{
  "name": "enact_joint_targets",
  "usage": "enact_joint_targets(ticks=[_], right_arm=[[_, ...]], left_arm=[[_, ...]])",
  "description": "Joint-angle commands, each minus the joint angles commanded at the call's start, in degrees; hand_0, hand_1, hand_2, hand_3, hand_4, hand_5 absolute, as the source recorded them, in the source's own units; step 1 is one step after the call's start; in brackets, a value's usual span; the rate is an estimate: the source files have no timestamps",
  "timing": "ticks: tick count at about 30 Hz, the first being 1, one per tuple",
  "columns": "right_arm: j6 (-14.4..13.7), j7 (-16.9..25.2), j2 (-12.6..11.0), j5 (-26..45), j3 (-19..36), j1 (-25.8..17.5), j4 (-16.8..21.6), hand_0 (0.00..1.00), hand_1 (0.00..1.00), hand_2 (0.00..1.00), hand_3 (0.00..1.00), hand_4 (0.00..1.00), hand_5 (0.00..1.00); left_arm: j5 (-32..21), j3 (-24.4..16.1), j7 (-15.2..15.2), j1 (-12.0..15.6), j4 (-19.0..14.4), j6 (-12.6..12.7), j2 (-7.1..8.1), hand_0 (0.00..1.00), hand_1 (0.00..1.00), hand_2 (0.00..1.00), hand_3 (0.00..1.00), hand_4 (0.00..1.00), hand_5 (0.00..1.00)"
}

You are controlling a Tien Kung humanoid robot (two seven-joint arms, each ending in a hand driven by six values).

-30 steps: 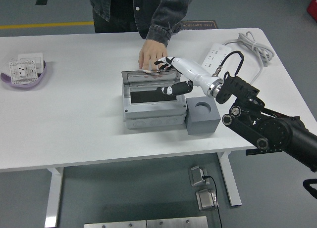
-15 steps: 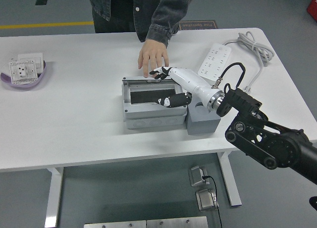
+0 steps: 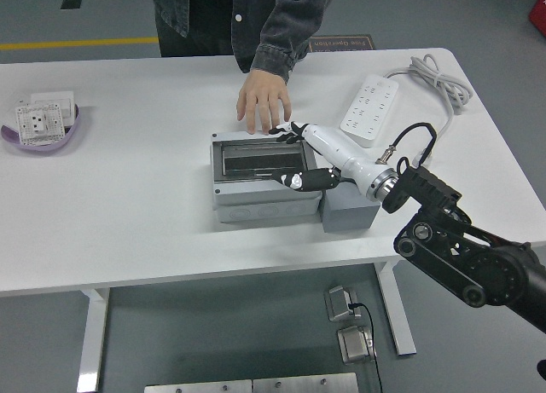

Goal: Pick up the cylinder from the cube,place it in the box,flap close box

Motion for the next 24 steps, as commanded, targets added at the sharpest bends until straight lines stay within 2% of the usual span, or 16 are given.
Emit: enact_joint_targets(ticks=[7, 11, 14, 20, 24], right_arm=[[1.10, -1.50, -2.25, -3.71, 9.10, -5.17, 5.87, 0.755, 0.703, 0.749, 0.826, 0.769, 0.301], [0.50, -1.11, -2.71, -3.87, 14.79, -9.25, 8.74, 0.752, 0.702, 0.749, 0.826, 0.769, 0.298], [-0.61, 0.17, -2.01, -1.82, 18.80, -12.45, 9.30, 0.752, 0.702, 0.749, 0.826, 0.769, 0.298], [-2.92, 4.56, 1.25, 5.14, 27.34, -19.31, 8.67, 0.754, 0.701, 0.748, 0.825, 0.769, 0.301], [-3.50, 7.34, 2.92, 10.47, 32.40, -23.14, 7.95, 0.751, 0.698, 0.743, 0.814, 0.769, 0.304]], left_arm=[[0.25, -0.54, 0.53, 0.57, 0.00, 0.00, 0.49, 0.751, 0.787, 0.788, 0.906, 0.756, 0.379], [0.10, -0.52, 0.69, 0.84, 0.00, -0.03, 0.59, 0.751, 0.787, 0.789, 0.906, 0.756, 0.379], [0.09, -0.57, 0.80, 0.96, 0.00, -0.05, 0.61, 0.751, 0.787, 0.789, 0.906, 0.756, 0.379], [-0.19, -0.43, 0.80, 1.04, 0.00, -0.07, 0.52, 0.752, 0.787, 0.788, 0.906, 0.755, 0.382], [-0.22, -0.42, 0.81, 1.05, 0.00, -0.09, 0.56, 0.752, 0.787, 0.789, 0.907, 0.755, 0.381]])
